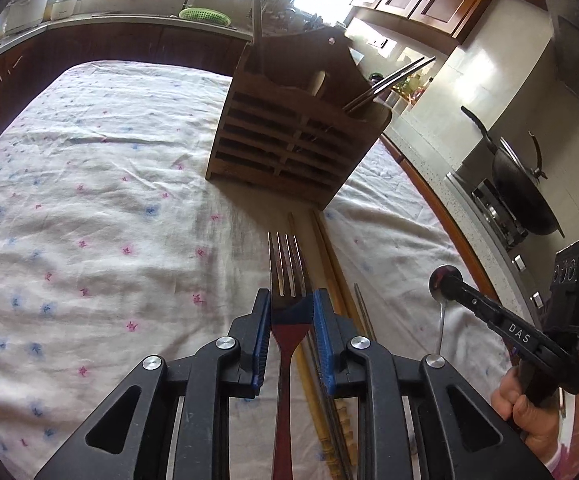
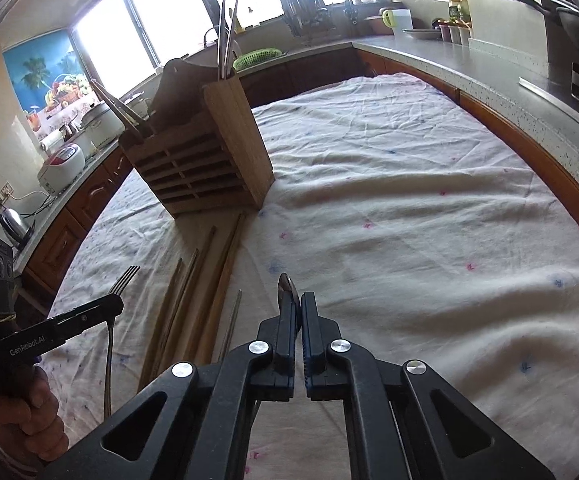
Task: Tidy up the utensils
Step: 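Lift the fork with the left tool and lower it into the holder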
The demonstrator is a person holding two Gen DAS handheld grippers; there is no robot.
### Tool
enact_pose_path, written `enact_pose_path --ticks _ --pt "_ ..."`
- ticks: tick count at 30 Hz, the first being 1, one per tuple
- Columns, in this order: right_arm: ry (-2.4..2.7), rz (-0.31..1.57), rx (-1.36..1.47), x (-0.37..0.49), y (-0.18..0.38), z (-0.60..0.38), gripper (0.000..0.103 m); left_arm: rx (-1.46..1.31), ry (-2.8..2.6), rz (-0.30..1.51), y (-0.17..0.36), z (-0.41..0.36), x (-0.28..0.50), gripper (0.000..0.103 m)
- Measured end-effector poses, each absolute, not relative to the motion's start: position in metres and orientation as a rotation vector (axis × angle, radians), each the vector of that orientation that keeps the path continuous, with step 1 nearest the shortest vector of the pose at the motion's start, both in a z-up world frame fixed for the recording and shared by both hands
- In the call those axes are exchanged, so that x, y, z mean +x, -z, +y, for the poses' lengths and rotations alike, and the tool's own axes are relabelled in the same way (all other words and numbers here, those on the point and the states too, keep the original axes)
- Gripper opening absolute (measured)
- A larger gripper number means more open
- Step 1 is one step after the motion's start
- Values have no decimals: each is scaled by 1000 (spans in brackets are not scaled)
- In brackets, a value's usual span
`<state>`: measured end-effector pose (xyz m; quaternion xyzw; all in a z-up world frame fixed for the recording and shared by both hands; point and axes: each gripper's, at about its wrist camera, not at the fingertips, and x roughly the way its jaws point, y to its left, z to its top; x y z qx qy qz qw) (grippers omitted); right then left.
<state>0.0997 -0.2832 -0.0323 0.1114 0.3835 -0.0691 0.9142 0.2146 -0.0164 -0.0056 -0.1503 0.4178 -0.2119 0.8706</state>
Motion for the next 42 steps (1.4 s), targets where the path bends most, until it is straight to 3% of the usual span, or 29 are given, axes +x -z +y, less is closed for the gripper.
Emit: enact_pose_path --ticks 5,7,25,42 --pt "140 710 220 90 2 -278 3 -335 450 800 -19 2 195 15" --pt "139 677 214 87 -9 -276 3 -349 456 778 -27 9 187 1" --pt "151 484 140 88 -72 -262 3 -380 440 639 -71 39 172 1" --pt "165 334 42 140 -104 -246 3 -375 421 460 -118 44 226 1"
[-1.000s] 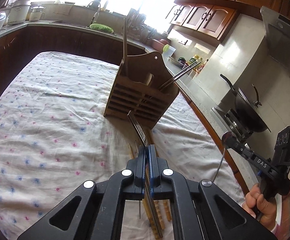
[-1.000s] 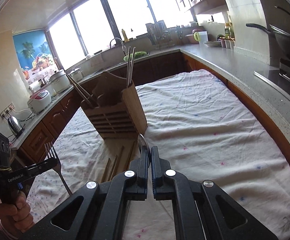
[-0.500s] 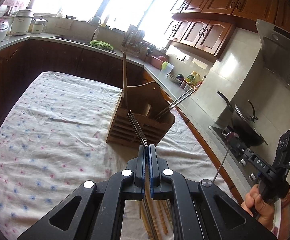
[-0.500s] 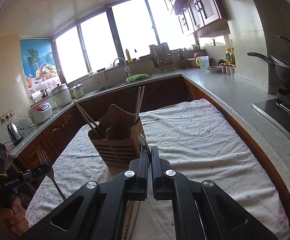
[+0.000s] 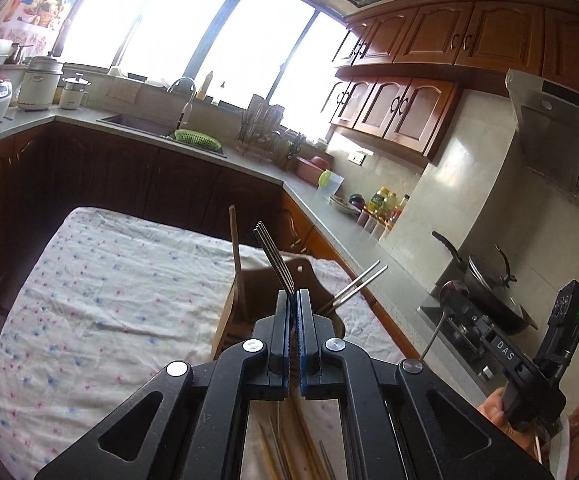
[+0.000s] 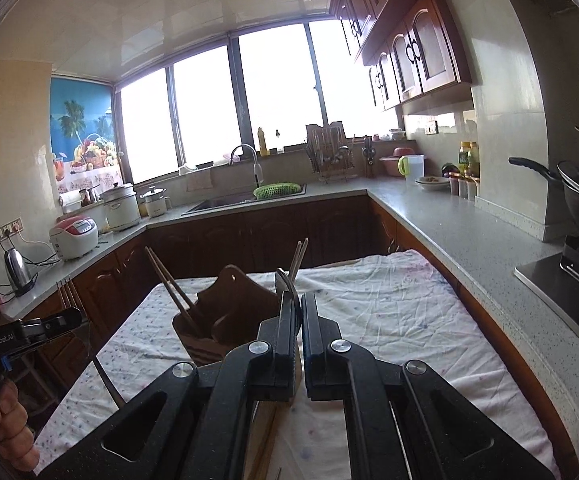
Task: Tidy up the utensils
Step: 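Lift the fork with the left tool and lower it into the holder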
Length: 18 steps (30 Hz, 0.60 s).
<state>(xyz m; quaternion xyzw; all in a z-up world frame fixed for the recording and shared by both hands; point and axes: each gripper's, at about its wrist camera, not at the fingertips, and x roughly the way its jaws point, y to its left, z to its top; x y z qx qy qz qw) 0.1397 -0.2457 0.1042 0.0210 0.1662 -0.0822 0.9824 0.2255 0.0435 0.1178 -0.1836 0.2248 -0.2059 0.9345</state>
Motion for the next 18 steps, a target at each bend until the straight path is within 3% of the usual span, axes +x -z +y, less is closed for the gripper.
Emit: enact_pose_path --ticks 11,18 --pt "206 159 -28 201 -133 -235 3 -322 351 326 -127 24 294 1" --pt "243 110 -107 236 -115 -231 3 -268 345 291 -90 -9 327 1"
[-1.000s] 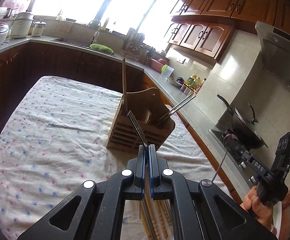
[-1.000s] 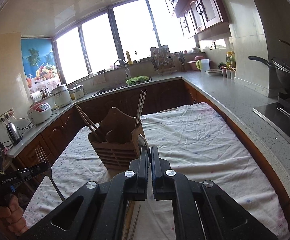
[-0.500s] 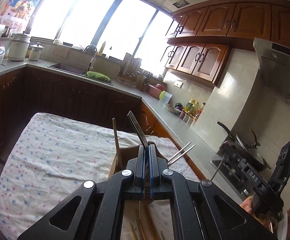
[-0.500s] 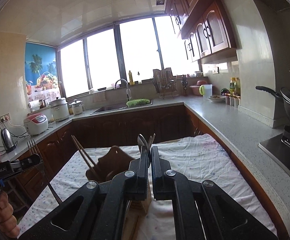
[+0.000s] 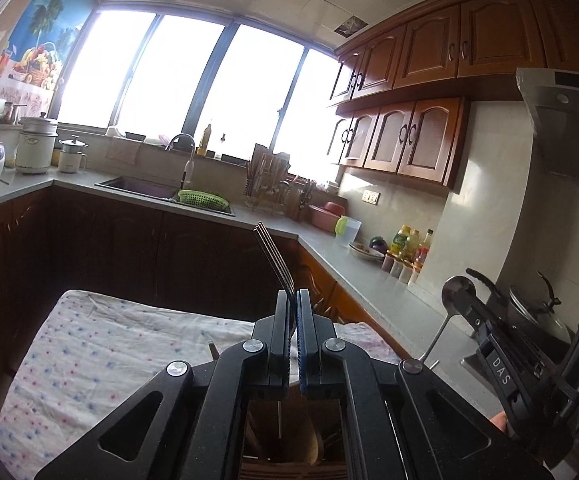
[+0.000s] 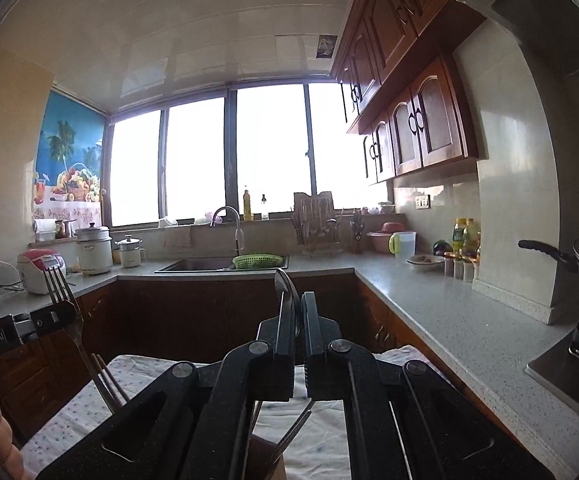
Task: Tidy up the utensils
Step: 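Lift the fork with the left tool and lower it into the holder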
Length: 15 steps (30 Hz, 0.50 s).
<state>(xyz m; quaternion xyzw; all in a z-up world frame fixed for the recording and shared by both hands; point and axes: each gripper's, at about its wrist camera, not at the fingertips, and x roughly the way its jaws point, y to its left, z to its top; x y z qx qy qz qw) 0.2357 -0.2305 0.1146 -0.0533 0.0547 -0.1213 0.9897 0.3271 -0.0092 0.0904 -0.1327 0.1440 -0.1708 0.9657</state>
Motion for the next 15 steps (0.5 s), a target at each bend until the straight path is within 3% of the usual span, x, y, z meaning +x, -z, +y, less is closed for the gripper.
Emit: enact_pose_path --ticks 9,15 --pt "194 145 -191 244 -62 -217 3 -255 348 368 -28 -29 345 1" --pt "178 222 -154 239 -43 -228 3 -246 369 420 -14 -27 348 2"
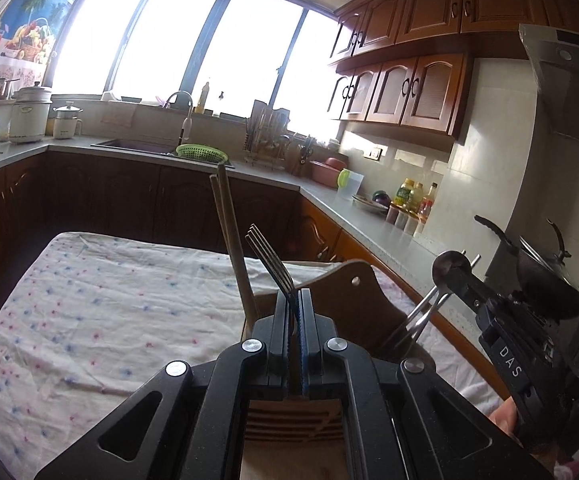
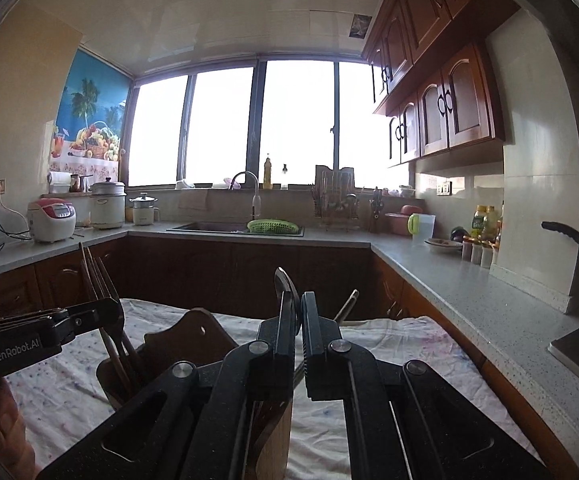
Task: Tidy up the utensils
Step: 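Lift the fork with the left tool and lower it into the holder, then open the left tool to release the fork while the right tool releases the metal spoon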
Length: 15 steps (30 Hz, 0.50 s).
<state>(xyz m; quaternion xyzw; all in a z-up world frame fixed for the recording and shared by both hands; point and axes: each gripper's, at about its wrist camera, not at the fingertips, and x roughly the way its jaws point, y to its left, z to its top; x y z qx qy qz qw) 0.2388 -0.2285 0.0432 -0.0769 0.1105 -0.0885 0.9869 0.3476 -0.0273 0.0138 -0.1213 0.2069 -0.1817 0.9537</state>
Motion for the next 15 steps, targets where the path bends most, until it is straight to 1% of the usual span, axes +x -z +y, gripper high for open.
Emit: enact_pose_path --ticks 9,15 --pt "155 352 -73 238 -32 -245 3 -278 356 481 -19 -13 344 2" --pt "154 372 -49 238 -31 -248 3 -279 352 487 -27 -12 345 2"
